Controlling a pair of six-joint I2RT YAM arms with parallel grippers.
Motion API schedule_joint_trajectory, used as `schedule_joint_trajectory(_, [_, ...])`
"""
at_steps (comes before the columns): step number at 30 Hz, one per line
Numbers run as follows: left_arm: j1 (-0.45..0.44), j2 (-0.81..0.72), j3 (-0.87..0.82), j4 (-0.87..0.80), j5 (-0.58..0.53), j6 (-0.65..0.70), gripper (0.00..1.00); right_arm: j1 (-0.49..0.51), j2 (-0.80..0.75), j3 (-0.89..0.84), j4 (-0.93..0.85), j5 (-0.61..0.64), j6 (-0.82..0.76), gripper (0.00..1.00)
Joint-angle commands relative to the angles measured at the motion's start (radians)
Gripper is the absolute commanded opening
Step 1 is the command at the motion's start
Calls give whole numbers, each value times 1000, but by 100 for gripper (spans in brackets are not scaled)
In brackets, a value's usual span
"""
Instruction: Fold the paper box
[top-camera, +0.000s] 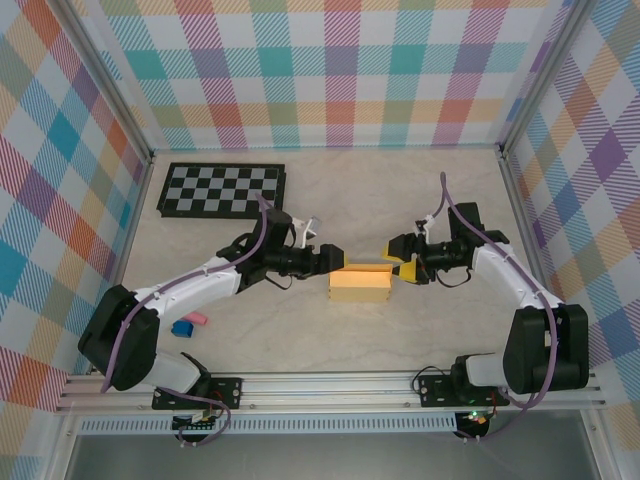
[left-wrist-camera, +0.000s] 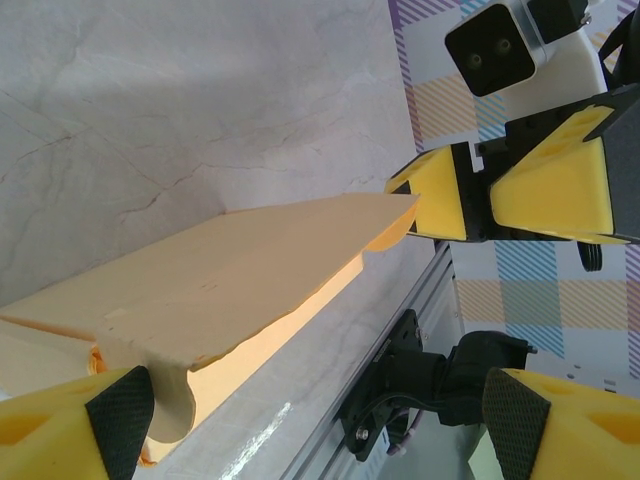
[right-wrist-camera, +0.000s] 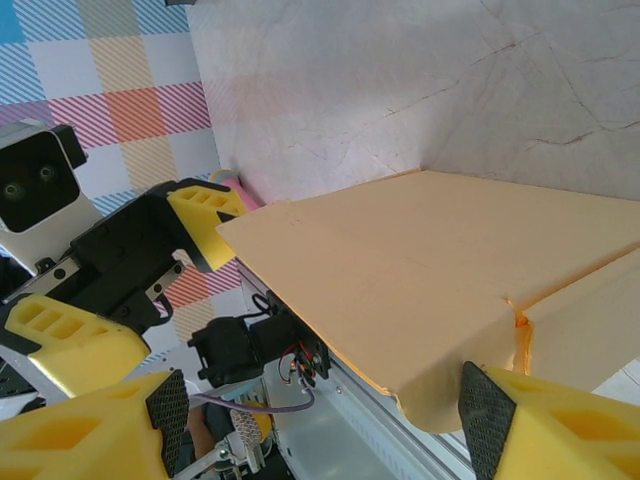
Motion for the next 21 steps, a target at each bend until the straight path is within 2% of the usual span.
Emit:
schedule_joint_trajectory(1, [-16,1,-20,41,15,-9,88,7,14,-4,-12,-1,-19,73])
schedule_joint_trajectory(10, [-21,-4,-52,11,-24,41,87,7,25,2,-81,79,-90,68])
schedule_joint_trajectory(21, [-20,5,-78,32,-38,62,87,18,32,-6,-60,98,-90,64])
